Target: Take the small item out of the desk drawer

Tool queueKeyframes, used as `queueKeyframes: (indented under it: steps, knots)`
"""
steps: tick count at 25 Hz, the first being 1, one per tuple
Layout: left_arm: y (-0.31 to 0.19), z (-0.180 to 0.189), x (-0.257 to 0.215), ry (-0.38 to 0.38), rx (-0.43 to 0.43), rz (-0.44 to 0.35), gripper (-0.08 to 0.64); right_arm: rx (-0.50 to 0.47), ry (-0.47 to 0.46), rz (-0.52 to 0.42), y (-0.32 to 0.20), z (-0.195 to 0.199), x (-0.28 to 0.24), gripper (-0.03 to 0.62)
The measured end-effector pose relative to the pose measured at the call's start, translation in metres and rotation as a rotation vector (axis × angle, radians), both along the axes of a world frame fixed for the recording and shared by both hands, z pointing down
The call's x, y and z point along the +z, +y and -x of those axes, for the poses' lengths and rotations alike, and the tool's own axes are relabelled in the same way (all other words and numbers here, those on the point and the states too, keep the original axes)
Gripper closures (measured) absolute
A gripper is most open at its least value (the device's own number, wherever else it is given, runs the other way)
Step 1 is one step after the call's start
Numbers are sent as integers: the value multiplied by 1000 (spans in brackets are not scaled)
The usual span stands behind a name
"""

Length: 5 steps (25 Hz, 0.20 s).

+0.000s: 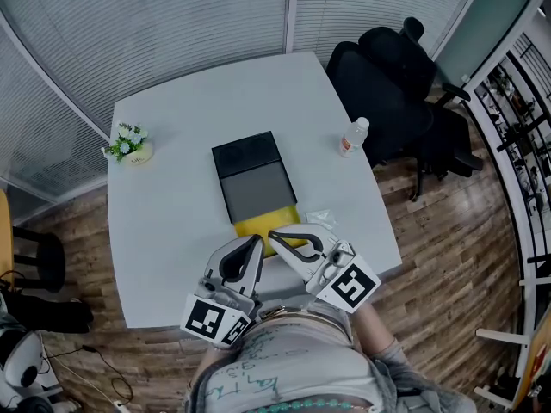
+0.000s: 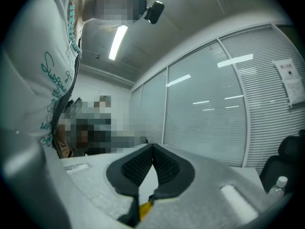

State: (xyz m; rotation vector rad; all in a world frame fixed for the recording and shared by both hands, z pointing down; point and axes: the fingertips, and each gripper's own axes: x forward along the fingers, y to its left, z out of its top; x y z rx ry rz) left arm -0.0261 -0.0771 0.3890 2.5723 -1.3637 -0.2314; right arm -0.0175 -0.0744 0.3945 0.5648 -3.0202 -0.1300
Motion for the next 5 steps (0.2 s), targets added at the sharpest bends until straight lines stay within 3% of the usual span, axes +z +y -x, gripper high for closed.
queueKeyframes:
  steps: [5]
  knots:
    - [-1,0,2,1,3,5,563,7,-12,13,-2,1,-1,591]
